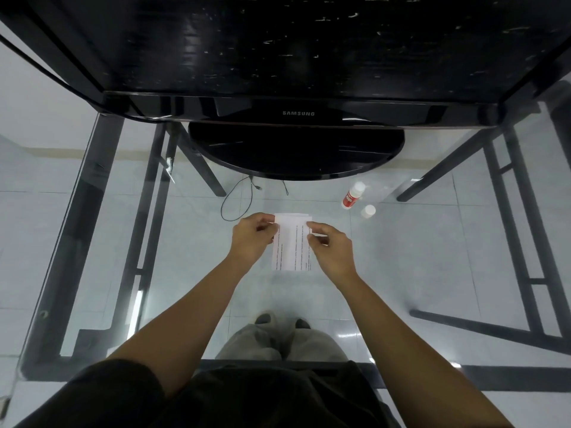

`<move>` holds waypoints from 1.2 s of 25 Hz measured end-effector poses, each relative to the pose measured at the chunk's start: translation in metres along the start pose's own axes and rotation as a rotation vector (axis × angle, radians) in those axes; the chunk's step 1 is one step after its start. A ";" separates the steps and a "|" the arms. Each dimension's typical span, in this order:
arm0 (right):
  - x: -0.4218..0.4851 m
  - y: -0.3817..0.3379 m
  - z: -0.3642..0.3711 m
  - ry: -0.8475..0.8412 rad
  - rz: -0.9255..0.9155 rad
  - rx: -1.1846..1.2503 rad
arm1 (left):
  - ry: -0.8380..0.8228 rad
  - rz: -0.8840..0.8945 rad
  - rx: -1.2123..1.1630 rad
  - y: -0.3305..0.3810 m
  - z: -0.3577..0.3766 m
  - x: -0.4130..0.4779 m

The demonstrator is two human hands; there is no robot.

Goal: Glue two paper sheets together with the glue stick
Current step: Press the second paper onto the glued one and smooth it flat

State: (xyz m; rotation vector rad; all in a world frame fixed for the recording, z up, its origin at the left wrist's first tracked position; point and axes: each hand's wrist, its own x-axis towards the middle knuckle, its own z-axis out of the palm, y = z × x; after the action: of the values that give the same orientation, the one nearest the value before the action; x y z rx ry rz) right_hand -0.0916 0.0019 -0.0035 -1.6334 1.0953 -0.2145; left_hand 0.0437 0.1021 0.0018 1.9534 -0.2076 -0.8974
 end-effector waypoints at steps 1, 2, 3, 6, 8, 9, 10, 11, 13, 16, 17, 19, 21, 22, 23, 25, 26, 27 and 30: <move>0.002 0.000 0.000 0.003 0.001 -0.001 | 0.009 0.002 0.010 -0.001 0.000 0.002; 0.004 0.000 0.000 0.007 -0.001 -0.002 | 0.015 0.005 0.025 -0.002 0.000 0.003; 0.005 0.000 0.000 0.010 -0.004 -0.003 | 0.020 0.011 0.037 -0.003 0.000 0.005; 0.007 0.001 0.002 0.010 -0.002 -0.007 | 0.029 0.022 0.066 -0.005 0.000 0.009; 0.008 0.002 0.004 0.012 0.001 -0.026 | 0.026 0.040 0.114 -0.006 0.000 0.011; 0.008 0.002 0.004 0.012 0.002 -0.036 | 0.024 0.050 0.138 -0.006 0.001 0.012; 0.009 0.002 0.005 0.013 0.001 -0.042 | 0.024 0.057 0.154 -0.007 0.001 0.013; 0.008 0.002 0.005 0.014 -0.001 -0.042 | 0.025 0.062 0.166 -0.007 0.002 0.013; 0.008 0.002 0.006 0.019 0.000 -0.045 | 0.028 0.067 0.194 -0.007 0.003 0.014; 0.007 0.001 0.007 0.035 0.007 -0.047 | 0.038 0.071 0.215 -0.007 0.004 0.015; 0.007 0.000 0.007 0.043 0.014 -0.046 | 0.041 0.074 0.222 -0.007 0.004 0.015; 0.006 -0.002 0.009 0.060 0.024 -0.056 | 0.048 0.074 0.247 -0.006 0.004 0.015; 0.005 -0.003 0.010 0.071 0.032 -0.058 | 0.058 0.065 0.261 -0.005 0.005 0.016; 0.005 -0.004 0.011 0.075 0.040 -0.048 | 0.064 0.060 0.265 -0.005 0.005 0.016; 0.005 -0.004 0.011 0.080 0.050 -0.034 | 0.071 0.054 0.267 -0.004 0.006 0.016; 0.005 -0.005 0.012 0.089 0.067 -0.010 | 0.084 0.040 0.268 -0.003 0.007 0.017; 0.005 -0.005 0.012 0.093 0.070 -0.010 | 0.090 0.036 0.272 -0.002 0.008 0.017; 0.005 -0.005 0.013 0.096 0.071 -0.016 | 0.096 0.034 0.276 -0.001 0.009 0.017; 0.006 -0.004 0.014 0.103 0.069 -0.035 | 0.116 0.046 0.285 0.000 0.012 0.015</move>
State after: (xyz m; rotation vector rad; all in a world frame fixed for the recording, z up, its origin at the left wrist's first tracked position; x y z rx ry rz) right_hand -0.0774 0.0072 -0.0079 -1.6274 1.2381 -0.2371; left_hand 0.0469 0.0869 -0.0096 2.2469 -0.3258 -0.7540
